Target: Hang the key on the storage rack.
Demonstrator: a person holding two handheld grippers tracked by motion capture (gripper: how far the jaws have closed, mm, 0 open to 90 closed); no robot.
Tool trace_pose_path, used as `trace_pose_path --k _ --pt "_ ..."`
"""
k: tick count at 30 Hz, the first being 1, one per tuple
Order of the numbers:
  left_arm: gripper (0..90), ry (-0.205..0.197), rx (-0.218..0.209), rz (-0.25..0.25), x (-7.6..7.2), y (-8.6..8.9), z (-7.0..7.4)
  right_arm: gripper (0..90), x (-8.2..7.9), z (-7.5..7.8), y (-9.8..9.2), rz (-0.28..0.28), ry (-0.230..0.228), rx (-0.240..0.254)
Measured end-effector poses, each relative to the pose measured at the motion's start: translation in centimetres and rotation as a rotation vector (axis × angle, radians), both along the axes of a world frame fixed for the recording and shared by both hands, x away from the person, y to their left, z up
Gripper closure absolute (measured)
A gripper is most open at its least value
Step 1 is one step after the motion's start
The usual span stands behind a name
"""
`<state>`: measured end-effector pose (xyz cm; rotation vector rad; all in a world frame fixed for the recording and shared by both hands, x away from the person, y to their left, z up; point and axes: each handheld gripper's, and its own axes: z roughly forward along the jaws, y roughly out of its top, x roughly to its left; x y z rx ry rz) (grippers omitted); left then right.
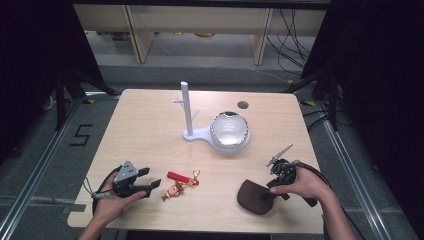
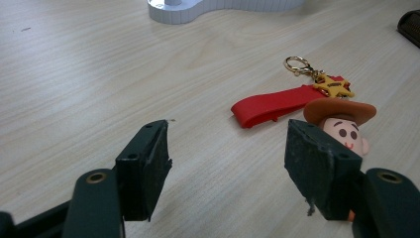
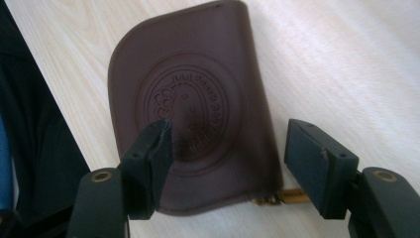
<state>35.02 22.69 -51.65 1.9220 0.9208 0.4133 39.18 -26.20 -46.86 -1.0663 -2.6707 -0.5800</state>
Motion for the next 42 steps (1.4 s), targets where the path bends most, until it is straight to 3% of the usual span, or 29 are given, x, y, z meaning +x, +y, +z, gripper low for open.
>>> trace_pose_path --k 1,2,5,9,10,11,12,13,15,16,19,21,24,25,26,29,31,33,35,41,42 --pt "32.9 -0.001 0.0 0.001 0.0 0.0 0.0 35.3 0.3 -0.3 -0.1 0.025 -0.01 -0.02" --pt "32.9 -0.001 0.0 0.0 0.0 0.0 0.0 31.8 0.5 -0.8 0.2 0.042 0.04 -0.001" --pt "32.8 -0.001 0.006 0.001 0.0 0.0 -0.1 29.7 0.9 -1.1 0.2 0.051 0.068 0.013" --pt "32.8 0.001 0.0 -0.007 0.0 -0.2 -0.2 32.8 1.4 -1.2 0.1 0.069 0.094 0.019" --pt "32.8 0.001 0.0 -0.007 0.0 -0.2 -0.2 36.5 1.4 -1.2 0.3 0.062 0.126 0.028" --pt "32.8 0.002 0.01 -0.01 0.0 -0.2 -0.1 37.4 1.6 -1.3 0.3 0.079 0.108 0.025" --pt "32.8 0.001 0.007 -0.01 0.0 -0.2 -0.1 38.1 1.7 -1.2 0.3 0.088 0.14 0.03" --pt "32.8 0.001 0.0 -0.007 0.0 -0.2 -0.1 39.2 1.6 -1.3 0.4 0.079 0.134 0.034" --pt "32.8 0.004 0.003 -0.003 -0.1 -0.2 -0.1 41.0 1.7 -1.2 0.5 0.092 0.12 0.007" --pt "32.8 0.003 0.005 -0.004 -0.1 -0.1 -0.2 41.6 1.8 -1.3 0.4 0.122 0.093 0.013" --pt "32.8 0.004 0.006 0.004 -0.1 -0.1 -0.1 47.5 1.6 -1.0 0.5 0.133 0.08 0.016" --pt "32.8 0.002 0.004 0.004 -0.1 -0.1 -0.1 54.4 1.5 -0.3 0.3 0.16 0.038 0.0" --pt "32.8 0.0 0.006 0.002 -0.1 0.0 -0.1 58.2 1.1 0.5 0.5 0.168 0.019 -0.008" --pt "32.8 0.001 0.01 0.002 -0.1 0.0 0.0 61.2 0.7 1.2 0.7 0.199 -0.019 -0.036" --pt "32.8 -0.001 0.007 0.001 -0.1 -0.1 -0.1 62.6 0.6 1.4 0.9 0.207 -0.026 -0.018" --pt "32.7 0.0 0.001 -0.003 -0.1 -0.1 -0.1 64.9 0.0 2.6 1.4 0.277 -0.082 -0.03" --pt "32.7 0.002 -0.004 0.005 -0.1 0.0 -0.1 65.9 -0.7 3.3 2.0 0.267 -0.105 -0.076" --pt "32.7 -0.001 -0.011 0.006 -0.1 0.0 -0.1 67.1 -0.9 3.8 2.1 0.318 -0.17 -0.071" --pt "32.6 0.0 -0.007 0.006 -0.1 0.1 0.0 67.2 -1.2 4.5 2.2 0.315 -0.212 -0.085" --pt "32.6 -0.002 -0.01 0.002 -0.1 0.0 -0.1 67.2 -1.6 5.8 2.2 0.301 -0.277 -0.124" --pt "32.6 0.0 -0.013 0.008 -0.1 -0.1 -0.1 67.2 -1.7 6.1 2.2 0.276 -0.293 -0.139"
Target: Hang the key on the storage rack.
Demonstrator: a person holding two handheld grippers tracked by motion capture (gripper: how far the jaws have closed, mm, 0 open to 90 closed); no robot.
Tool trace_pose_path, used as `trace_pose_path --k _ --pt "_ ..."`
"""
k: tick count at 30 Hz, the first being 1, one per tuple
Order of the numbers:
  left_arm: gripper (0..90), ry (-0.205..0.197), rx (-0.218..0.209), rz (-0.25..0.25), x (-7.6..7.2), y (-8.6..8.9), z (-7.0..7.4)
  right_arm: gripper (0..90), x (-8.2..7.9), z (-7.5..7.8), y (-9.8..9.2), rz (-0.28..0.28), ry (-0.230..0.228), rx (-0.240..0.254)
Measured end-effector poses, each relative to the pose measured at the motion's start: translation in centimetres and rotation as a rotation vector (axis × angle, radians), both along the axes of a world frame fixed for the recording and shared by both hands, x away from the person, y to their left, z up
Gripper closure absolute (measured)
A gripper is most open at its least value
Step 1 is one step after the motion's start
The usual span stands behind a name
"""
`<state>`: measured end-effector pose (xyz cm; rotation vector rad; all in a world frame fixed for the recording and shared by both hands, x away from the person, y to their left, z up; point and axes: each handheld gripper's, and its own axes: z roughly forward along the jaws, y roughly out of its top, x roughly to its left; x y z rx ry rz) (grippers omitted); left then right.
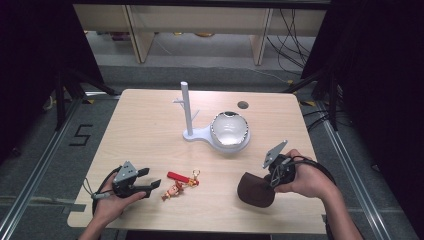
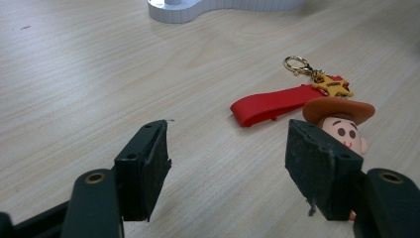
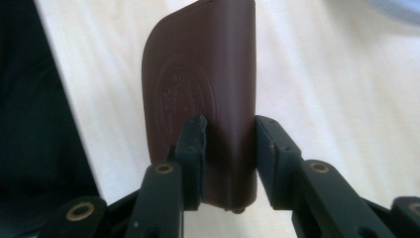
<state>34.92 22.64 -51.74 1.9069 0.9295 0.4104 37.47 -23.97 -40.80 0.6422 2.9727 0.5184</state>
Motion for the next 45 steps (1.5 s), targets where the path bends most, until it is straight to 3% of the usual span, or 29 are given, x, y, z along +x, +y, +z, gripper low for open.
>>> trace_pose_path --k 1,4,8,9,11,13,14,17,22,31,35,45 --pt "32.6 -0.001 0.0 -0.001 0.0 0.0 0.0 67.1 0.1 0.1 0.0 0.015 -0.014 0.0" --pt "32.5 -0.001 0.008 -0.003 0.0 0.1 0.0 66.9 0.0 0.6 0.0 -0.021 -0.093 -0.001" --pt "32.5 -0.002 0.0 -0.002 -0.1 0.0 0.0 66.8 -0.1 1.1 0.5 -0.045 -0.228 -0.006" --pt "32.5 -0.004 0.002 -0.003 -0.1 0.0 0.0 66.6 0.1 1.2 0.6 -0.027 -0.25 -0.002" --pt "32.5 -0.003 0.018 -0.001 -0.1 0.1 0.1 66.7 0.0 1.4 0.9 -0.046 -0.293 -0.007" --pt "32.4 -0.003 0.017 0.001 -0.2 0.2 0.1 66.6 0.2 1.6 1.1 -0.042 -0.313 -0.011" --pt "32.4 -0.004 0.012 0.004 -0.2 0.1 0.1 66.6 0.4 1.6 1.2 -0.02 -0.343 -0.011" --pt "32.4 -0.005 0.011 -0.002 -0.1 0.3 0.0 66.6 0.5 2.0 1.4 -0.041 -0.376 -0.011" --pt "32.4 -0.005 0.018 0.001 -0.2 0.2 0.1 66.5 1.0 2.5 1.7 -0.023 -0.415 -0.009" --pt "32.3 -0.008 0.016 0.0 -0.2 0.2 0.0 66.4 1.8 3.3 2.4 -0.028 -0.453 -0.014" --pt "32.2 -0.006 0.016 0.001 -0.2 0.3 -0.1 66.3 2.3 3.7 2.7 0.003 -0.487 -0.011" --pt "32.2 -0.004 0.013 0.004 -0.3 0.2 -0.1 66.2 3.2 4.5 3.4 -0.013 -0.535 -0.013"
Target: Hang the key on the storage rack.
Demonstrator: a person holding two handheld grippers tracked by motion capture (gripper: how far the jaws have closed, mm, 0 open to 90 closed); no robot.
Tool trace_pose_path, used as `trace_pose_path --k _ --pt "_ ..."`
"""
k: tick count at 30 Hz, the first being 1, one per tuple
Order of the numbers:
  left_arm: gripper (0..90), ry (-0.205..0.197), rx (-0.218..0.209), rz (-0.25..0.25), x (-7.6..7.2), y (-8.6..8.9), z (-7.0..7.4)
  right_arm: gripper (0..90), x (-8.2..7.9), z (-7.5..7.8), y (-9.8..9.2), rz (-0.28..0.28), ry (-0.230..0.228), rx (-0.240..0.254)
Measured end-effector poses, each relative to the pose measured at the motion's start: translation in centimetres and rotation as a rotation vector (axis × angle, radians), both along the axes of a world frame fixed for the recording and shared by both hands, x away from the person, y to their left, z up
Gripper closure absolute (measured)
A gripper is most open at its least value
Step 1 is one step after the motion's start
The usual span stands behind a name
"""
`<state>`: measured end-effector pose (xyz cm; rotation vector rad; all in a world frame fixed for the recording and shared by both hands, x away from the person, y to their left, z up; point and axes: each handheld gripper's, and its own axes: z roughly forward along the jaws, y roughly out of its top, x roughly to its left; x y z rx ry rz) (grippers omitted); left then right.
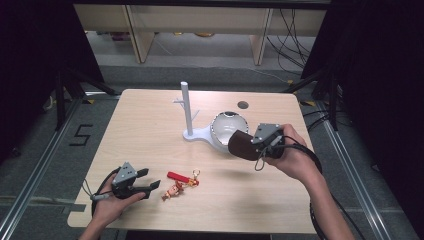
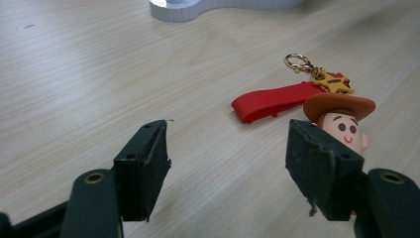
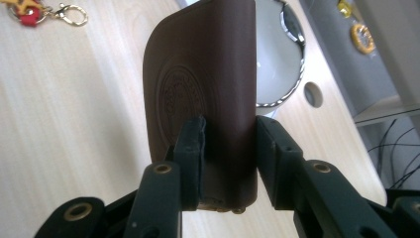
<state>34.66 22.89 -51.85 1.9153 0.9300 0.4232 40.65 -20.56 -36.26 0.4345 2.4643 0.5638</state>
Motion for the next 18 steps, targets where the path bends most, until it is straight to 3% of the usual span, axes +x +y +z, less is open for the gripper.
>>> trace_pose_path --k 18 --pt "32.1 0.002 0.003 -0.002 0.0 0.0 -0.1 65.7 2.6 0.9 1.9 0.001 -0.097 0.012"
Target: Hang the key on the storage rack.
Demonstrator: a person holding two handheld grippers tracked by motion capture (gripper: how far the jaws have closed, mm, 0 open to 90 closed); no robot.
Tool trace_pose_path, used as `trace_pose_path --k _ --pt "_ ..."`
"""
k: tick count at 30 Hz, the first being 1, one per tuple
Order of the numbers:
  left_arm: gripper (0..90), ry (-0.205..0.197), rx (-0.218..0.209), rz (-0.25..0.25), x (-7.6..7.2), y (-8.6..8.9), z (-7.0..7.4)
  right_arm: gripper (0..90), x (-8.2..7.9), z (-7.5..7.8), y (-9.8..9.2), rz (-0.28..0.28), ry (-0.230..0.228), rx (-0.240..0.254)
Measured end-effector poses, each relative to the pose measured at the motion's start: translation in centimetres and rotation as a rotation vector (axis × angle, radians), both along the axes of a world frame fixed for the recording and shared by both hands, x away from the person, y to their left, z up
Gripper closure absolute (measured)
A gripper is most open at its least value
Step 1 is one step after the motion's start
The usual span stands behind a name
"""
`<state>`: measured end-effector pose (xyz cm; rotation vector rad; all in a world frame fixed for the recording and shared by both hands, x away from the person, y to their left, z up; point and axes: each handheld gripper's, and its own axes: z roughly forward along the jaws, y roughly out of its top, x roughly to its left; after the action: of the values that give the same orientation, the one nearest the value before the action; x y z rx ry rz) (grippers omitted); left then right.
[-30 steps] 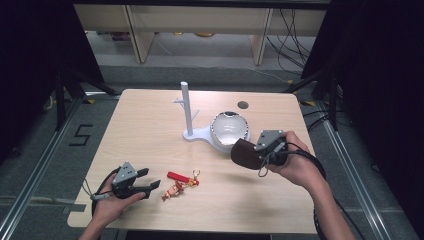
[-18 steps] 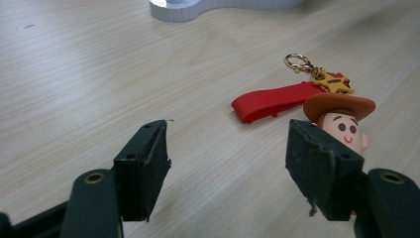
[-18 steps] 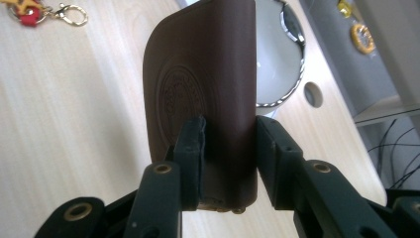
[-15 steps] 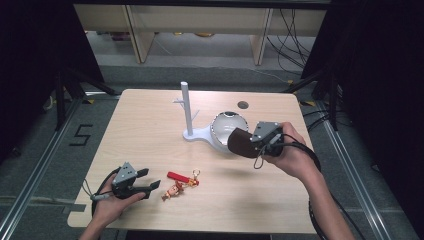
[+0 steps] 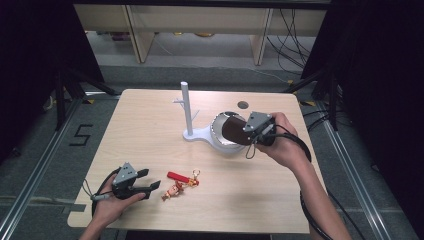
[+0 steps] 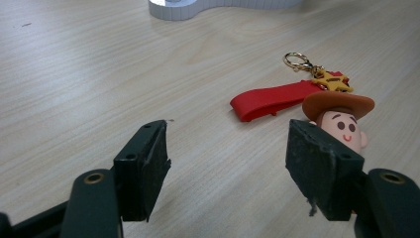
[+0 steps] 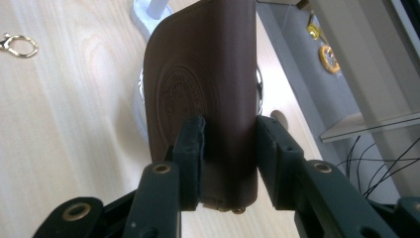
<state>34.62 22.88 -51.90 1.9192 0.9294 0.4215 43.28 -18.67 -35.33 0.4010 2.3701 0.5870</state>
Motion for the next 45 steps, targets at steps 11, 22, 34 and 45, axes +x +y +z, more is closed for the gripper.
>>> trace_pose_path --k 11,22,34,45 --pt "32.1 0.001 -0.008 0.006 0.0 0.0 0.0 65.5 1.7 -0.2 1.2 0.01 -0.019 0.002" --pt "32.0 0.001 -0.011 -0.001 0.1 0.1 -0.1 65.4 3.0 -0.9 1.9 0.013 -0.013 0.003" --pt "32.1 0.002 -0.006 -0.008 0.1 0.1 -0.1 65.1 4.0 -2.1 2.1 0.008 0.002 0.002" --pt "32.0 0.008 -0.005 -0.006 0.0 0.1 -0.2 64.8 4.9 -3.0 2.4 0.01 0.019 -0.04"
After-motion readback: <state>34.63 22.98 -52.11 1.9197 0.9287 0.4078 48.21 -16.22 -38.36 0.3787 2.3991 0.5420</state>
